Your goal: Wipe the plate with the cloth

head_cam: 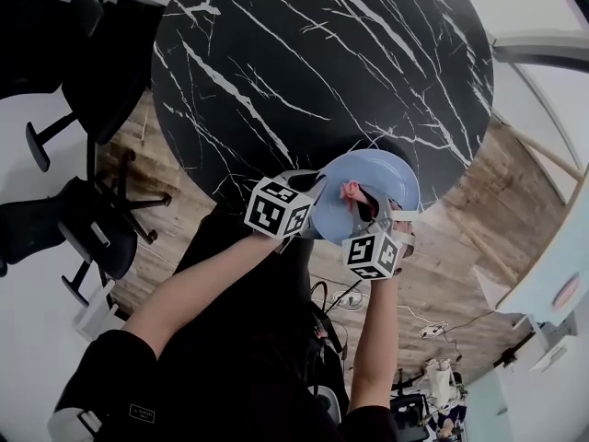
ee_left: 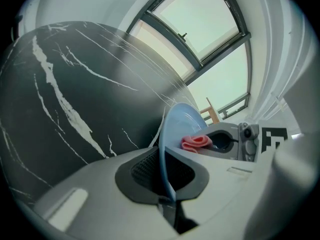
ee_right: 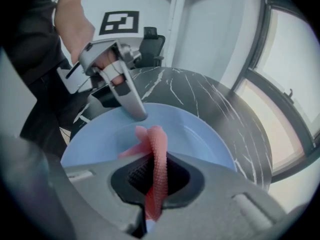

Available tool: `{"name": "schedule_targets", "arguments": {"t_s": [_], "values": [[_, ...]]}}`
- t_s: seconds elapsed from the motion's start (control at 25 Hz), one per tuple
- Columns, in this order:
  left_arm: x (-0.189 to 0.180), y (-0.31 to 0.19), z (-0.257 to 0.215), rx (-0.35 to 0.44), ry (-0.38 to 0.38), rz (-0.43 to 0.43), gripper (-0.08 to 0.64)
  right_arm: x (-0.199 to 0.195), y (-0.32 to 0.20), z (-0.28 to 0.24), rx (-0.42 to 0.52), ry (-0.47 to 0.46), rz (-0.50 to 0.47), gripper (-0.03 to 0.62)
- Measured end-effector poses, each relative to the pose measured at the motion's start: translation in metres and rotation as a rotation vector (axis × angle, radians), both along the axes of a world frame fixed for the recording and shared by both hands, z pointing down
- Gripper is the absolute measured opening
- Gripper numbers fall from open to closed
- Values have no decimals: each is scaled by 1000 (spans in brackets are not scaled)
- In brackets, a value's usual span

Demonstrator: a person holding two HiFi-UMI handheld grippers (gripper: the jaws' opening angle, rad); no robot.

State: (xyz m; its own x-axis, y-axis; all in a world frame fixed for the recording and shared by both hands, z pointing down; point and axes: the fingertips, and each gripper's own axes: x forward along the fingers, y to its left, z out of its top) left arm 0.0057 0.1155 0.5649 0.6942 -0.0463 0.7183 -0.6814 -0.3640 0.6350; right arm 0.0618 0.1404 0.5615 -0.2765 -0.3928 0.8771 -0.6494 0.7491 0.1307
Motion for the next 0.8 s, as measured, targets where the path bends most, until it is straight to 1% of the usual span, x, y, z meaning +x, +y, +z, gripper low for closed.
{"name": "schedule_targets", "arguments": {"t_s": [0.12, 0.24, 0.4, 0.6, 0.8], "values": [[0, 0, 0, 0, 1, 2, 17, 9, -26, -2, 22, 0, 33, 12], [0, -1, 1, 2, 0, 2, 17, 18, -41, 2, 42, -3, 56, 12], [0, 0, 1, 2, -1, 1, 17, 29, -55, 4, 69, 27, 87, 12], [0, -1, 1, -3, 1, -10, 17, 41, -62, 4, 87, 69, 120, 12], [-1, -2, 1, -5, 2, -25, 17, 47, -54, 3, 99, 94, 154, 11]]}}
